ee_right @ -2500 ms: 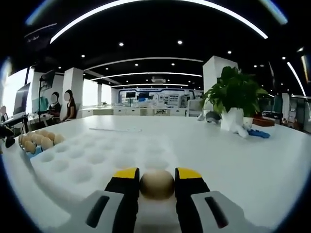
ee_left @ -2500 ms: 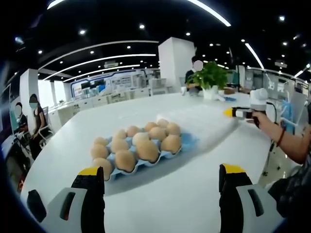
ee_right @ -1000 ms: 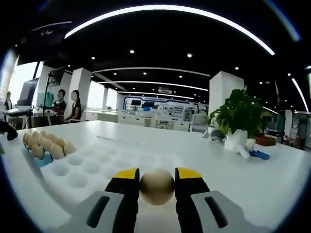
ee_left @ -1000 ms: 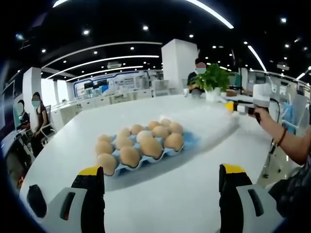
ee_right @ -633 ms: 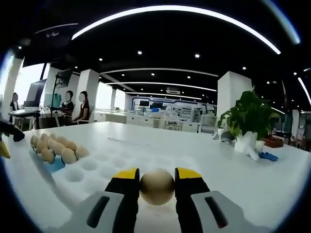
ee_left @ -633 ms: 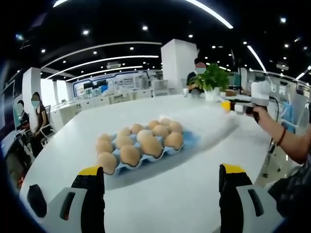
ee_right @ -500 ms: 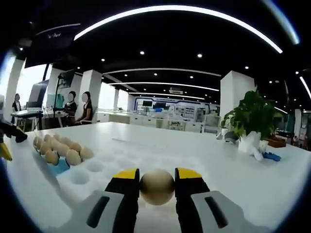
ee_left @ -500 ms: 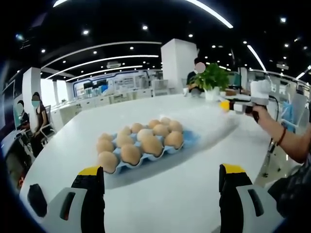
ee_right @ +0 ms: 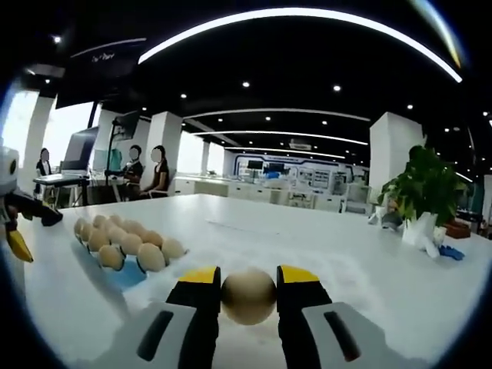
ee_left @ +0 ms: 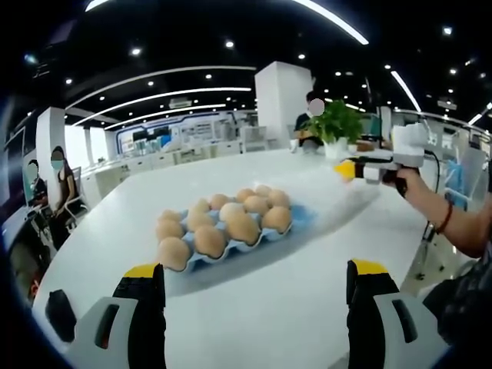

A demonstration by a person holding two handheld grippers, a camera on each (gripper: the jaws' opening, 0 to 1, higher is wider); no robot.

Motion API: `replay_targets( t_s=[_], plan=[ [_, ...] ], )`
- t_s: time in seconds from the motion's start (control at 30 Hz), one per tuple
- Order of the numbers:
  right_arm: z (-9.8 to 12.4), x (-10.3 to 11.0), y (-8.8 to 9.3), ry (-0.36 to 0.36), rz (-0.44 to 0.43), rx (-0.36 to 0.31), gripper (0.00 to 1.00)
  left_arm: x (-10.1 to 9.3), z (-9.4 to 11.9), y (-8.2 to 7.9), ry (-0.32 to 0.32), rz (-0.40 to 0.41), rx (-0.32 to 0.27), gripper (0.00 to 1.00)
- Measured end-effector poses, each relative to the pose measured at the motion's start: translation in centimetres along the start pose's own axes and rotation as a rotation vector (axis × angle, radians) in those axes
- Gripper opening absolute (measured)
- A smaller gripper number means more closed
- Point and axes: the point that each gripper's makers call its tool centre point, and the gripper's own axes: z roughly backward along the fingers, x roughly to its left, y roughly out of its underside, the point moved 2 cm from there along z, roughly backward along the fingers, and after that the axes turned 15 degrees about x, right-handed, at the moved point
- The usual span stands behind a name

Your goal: Place the egg into an empty slot of the egg tray after lifting it from the table, then release the egg inside the slot.

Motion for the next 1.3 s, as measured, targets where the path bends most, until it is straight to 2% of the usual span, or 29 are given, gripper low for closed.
replay_targets(
  t_s=[0.53,1.3],
  plan=[
    [-0.9,3.5,-1.0,-0.075,0.012,-0.010,0.29,0.3,0.1,0.1,0.002,0.000,0.001,1.00],
    [-2.4,10.7,-1.7,-0.231,0.059,-0.013,0.29,1.1,-0.1,0.7,0.005,0.001,0.013,1.00]
  ],
)
